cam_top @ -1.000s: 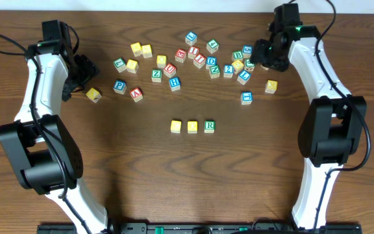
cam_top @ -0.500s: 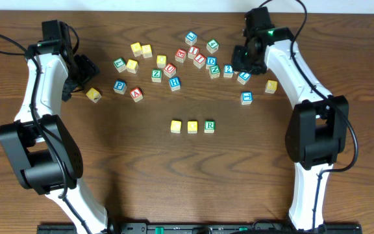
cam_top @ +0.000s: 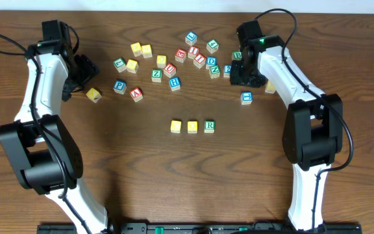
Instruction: Spell out CORL
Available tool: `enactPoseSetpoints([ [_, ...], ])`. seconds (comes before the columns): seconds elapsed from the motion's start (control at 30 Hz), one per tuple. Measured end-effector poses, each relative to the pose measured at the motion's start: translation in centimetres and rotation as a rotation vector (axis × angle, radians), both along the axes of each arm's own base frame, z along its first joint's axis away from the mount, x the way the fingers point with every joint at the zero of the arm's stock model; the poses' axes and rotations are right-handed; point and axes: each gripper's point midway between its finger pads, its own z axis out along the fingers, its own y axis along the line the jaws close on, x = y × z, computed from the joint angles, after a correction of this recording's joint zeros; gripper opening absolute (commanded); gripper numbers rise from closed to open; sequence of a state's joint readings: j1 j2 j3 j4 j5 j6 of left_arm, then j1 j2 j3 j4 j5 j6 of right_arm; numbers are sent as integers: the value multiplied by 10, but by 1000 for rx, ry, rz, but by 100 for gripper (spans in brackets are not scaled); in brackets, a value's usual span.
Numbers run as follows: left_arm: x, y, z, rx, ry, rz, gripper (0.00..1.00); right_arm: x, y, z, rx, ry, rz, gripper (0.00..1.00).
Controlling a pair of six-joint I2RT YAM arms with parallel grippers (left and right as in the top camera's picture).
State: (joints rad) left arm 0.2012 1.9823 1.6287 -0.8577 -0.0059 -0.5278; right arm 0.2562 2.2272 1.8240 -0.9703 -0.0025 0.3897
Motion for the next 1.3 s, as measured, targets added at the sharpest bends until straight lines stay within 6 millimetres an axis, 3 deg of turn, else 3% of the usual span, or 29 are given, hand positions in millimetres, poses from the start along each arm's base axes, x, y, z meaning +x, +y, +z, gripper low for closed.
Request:
enactPoseSetpoints([
  [0.2, 0, 0, 0, 0, 0, 0, 87, 3, -3, 8, 3, -19, -8, 55],
  [0.5, 0, 0, 0, 0, 0, 0, 87, 15, -26, 72, 51, -148, -62, 71],
  [0.63, 0, 0, 0, 0, 0, 0, 87, 8, -21, 72, 70, -122, -56, 90],
  [0.7, 0, 0, 0, 0, 0, 0, 87, 6, -14, 72, 79, -117, -42, 99],
  [1.3, 0, 0, 0, 0, 0, 0, 87, -36, 98, 72, 102, -102, 208, 99],
])
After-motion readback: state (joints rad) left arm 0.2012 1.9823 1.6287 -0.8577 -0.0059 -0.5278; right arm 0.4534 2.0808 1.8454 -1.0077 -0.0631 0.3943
